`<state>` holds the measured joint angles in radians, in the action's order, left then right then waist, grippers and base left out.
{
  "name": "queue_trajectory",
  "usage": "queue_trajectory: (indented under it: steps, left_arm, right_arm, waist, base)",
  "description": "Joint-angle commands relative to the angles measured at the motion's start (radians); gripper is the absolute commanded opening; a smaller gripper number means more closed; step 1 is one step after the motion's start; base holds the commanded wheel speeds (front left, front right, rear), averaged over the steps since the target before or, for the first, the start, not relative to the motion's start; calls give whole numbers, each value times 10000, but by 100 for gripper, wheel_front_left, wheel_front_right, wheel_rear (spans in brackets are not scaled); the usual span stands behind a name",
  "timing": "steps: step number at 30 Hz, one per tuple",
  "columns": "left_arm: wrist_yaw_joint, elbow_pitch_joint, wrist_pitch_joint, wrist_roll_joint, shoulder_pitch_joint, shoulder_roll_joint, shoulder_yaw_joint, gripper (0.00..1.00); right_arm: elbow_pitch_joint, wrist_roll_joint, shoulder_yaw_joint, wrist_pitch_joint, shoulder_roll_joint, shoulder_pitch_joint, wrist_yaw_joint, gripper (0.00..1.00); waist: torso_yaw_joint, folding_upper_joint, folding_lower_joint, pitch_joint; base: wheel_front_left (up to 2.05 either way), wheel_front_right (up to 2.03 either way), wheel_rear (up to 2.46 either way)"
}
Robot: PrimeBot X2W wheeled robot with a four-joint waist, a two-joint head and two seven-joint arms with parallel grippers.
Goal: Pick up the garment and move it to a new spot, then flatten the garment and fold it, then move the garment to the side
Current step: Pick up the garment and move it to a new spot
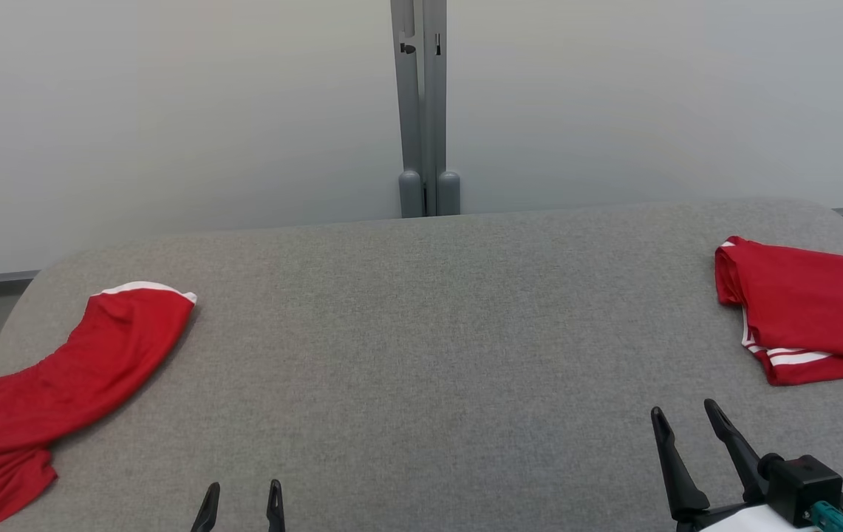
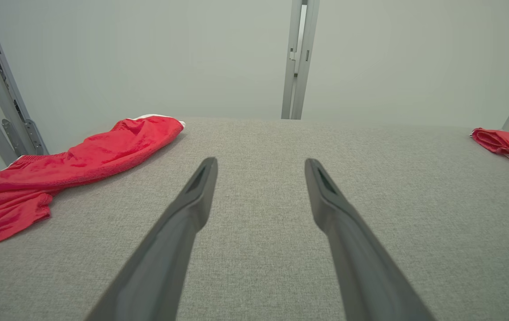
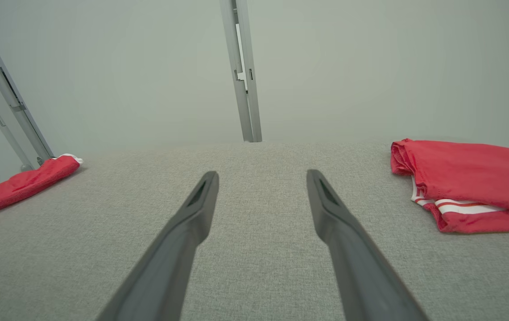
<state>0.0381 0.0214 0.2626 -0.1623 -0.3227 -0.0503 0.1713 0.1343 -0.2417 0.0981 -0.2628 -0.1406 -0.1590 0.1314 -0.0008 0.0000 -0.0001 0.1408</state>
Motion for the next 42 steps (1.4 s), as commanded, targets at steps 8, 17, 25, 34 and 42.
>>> queue_trajectory:
  steps: [8,17,25,34,42]
  left_arm:
    - [-98,-90,28,171,160,-8,53,100]
    - [-174,-250,28,454,262,-7,68,100]
    - [88,-352,28,617,331,-9,55,100]
    - [69,-251,28,630,401,-10,-151,100]
    - [59,-313,28,716,417,-12,-361,100]
  right_arm:
    - [154,-57,42,-24,6,-108,-16,100]
    - [143,-53,181,-24,-14,-93,-16,100]
    - [-46,-116,333,-25,-33,-126,-16,100]
    - [-150,-204,456,-25,58,-59,-16,100]
    - [-83,-229,519,-25,125,62,-16,100]
  waist:
    - [-86,0,1,30]
    - [-86,0,1,16]
    - [384,0,1,-167]
    - [1620,0,1,-227]
    - [2903,0,1,-283]
  base:
    - [0,0,0]
    - [0,0,0]
    - [0,0,0]
    - [0,0,0]
    - [0,0,0]
